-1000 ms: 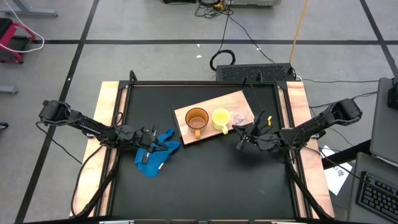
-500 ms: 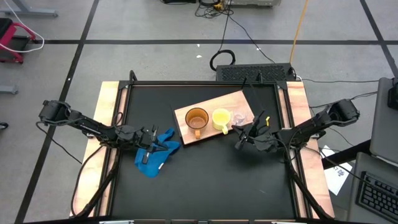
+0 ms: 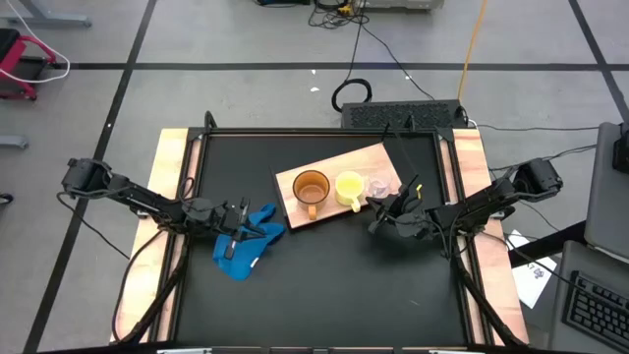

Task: Stack small to large cups/mugs on shelf
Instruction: Put the transparent mug on the shelf aligned with the yellow mug

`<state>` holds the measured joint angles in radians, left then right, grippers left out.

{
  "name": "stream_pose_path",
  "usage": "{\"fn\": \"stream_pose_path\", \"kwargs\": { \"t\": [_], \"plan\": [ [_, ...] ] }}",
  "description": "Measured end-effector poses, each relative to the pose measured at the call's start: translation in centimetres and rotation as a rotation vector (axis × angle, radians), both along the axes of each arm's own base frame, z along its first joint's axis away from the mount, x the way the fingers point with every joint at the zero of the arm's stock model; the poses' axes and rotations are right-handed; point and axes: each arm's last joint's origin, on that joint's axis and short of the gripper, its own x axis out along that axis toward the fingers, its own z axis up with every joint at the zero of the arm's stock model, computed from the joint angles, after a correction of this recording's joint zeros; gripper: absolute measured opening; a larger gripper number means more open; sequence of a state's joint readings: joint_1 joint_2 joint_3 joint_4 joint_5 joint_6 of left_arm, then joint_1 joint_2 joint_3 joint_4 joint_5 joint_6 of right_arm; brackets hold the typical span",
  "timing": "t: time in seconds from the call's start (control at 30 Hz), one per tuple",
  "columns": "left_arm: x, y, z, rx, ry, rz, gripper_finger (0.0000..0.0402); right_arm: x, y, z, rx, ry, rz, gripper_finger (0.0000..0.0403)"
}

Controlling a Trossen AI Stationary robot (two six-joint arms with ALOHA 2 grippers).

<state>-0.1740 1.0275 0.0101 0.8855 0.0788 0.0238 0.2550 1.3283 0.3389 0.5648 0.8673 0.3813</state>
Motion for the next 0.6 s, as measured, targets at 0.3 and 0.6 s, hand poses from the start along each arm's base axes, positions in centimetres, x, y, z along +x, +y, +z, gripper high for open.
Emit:
{"fn": "stream_pose_path", "kwargs": {
  "t": [0.3, 0.6],
  "plan": [
    [-0.1, -0.6, 0.0, 0.005, 0.000, -0.042, 0.0031, 0.1, 0.0, -0.1, 0.002, -0.007, 0.000, 0.0000],
    [-0.3, -1.1, 0.0, 0.020, -0.005, -0.073, 0.0031, 0.0, 0.0, -0.2, 0.017, -0.004, -0.008, 0.0000]
  ]
}}
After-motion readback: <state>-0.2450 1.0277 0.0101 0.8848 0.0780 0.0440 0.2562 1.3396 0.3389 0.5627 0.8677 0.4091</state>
